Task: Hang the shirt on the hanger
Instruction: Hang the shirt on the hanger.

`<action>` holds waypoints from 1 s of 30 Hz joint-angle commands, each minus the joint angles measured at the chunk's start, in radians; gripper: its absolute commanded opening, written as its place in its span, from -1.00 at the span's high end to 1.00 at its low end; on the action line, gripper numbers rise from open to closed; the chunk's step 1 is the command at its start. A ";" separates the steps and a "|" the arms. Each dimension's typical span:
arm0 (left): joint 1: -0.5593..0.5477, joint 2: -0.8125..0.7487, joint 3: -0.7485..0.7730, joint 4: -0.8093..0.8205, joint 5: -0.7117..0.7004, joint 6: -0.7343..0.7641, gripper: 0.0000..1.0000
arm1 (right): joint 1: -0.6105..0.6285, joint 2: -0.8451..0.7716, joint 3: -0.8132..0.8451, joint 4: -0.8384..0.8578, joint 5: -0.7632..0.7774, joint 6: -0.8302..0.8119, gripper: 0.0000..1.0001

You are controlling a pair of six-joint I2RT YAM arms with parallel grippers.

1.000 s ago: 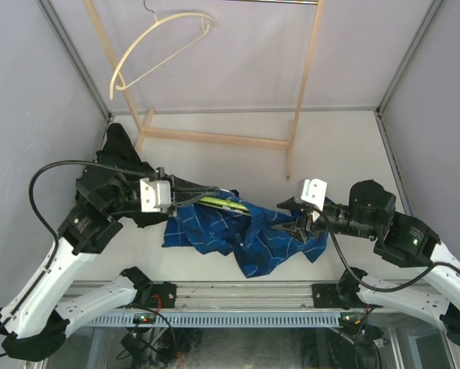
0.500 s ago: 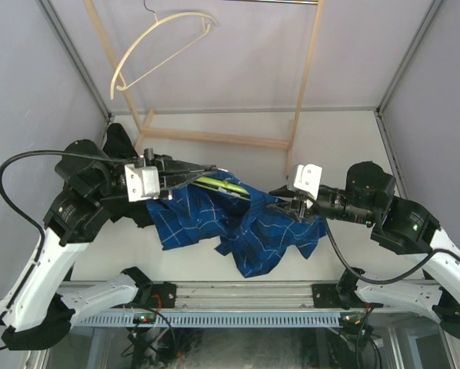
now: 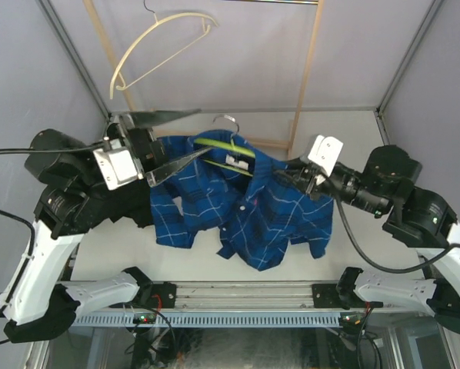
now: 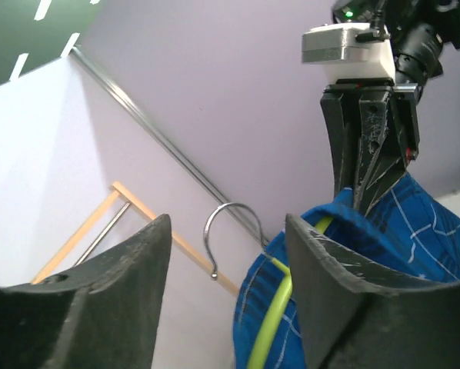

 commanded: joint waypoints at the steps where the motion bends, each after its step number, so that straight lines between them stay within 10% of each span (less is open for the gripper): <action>1: -0.004 -0.032 0.002 0.204 -0.135 -0.074 -0.42 | -0.004 0.016 0.169 0.138 0.149 -0.002 1.00; 21: -0.003 -0.302 -0.318 0.183 -0.596 -0.239 -0.65 | -0.043 0.197 0.727 0.175 0.237 -0.005 1.00; 30: 0.005 -0.360 -0.448 0.122 -0.851 -0.351 -0.77 | -0.049 0.156 0.555 0.013 0.285 0.108 1.00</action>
